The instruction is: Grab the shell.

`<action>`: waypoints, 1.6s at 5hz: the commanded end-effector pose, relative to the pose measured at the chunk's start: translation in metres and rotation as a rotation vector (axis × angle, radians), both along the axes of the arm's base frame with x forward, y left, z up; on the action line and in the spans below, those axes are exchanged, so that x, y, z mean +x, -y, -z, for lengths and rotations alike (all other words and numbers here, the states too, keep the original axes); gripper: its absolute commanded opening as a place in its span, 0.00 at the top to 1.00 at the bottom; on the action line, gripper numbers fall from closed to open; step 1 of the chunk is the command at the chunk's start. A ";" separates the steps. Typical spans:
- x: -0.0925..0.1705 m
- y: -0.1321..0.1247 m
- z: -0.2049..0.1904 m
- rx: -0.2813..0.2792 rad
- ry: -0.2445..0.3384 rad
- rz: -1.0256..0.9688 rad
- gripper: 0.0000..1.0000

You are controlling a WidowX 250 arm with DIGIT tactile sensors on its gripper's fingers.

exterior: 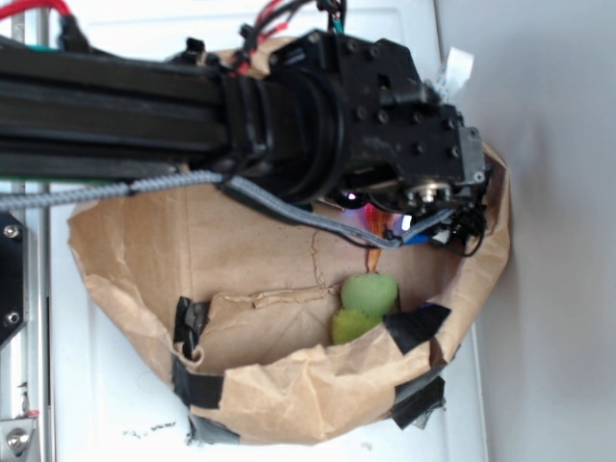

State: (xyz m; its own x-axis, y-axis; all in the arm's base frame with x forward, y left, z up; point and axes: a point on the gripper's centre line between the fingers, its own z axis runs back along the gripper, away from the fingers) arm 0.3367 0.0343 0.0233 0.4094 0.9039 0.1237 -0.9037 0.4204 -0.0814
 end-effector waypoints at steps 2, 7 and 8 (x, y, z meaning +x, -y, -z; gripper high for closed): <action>0.011 -0.007 0.014 0.083 0.065 0.034 1.00; -0.046 0.019 -0.121 -0.151 0.142 0.372 1.00; -0.049 0.019 -0.135 -0.127 -0.014 0.523 1.00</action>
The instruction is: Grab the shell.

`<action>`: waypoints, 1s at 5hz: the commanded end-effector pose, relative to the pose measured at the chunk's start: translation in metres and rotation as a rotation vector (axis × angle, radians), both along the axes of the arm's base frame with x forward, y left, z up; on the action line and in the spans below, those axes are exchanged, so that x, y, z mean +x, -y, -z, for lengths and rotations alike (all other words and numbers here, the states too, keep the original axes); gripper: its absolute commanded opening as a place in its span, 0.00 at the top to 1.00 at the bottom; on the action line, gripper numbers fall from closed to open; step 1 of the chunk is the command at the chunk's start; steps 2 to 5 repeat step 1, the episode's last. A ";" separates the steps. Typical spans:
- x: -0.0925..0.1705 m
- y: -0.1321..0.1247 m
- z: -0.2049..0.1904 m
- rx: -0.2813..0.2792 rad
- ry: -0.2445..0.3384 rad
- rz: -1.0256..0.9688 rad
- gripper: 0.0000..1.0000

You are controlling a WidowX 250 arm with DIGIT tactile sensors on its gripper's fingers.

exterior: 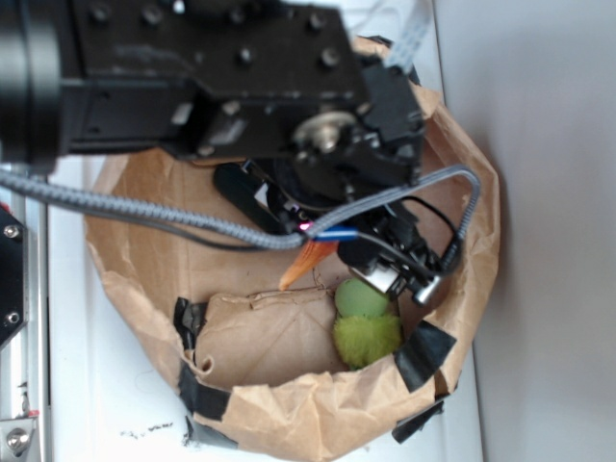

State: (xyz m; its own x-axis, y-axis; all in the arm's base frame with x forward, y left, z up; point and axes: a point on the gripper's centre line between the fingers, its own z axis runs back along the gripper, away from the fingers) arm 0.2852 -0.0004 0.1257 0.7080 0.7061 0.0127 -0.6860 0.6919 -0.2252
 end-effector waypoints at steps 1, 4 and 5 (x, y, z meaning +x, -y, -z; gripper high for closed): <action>-0.001 -0.018 -0.034 0.088 0.009 0.316 1.00; -0.001 -0.018 -0.034 0.088 0.009 0.316 1.00; -0.001 -0.018 -0.034 0.088 0.009 0.316 1.00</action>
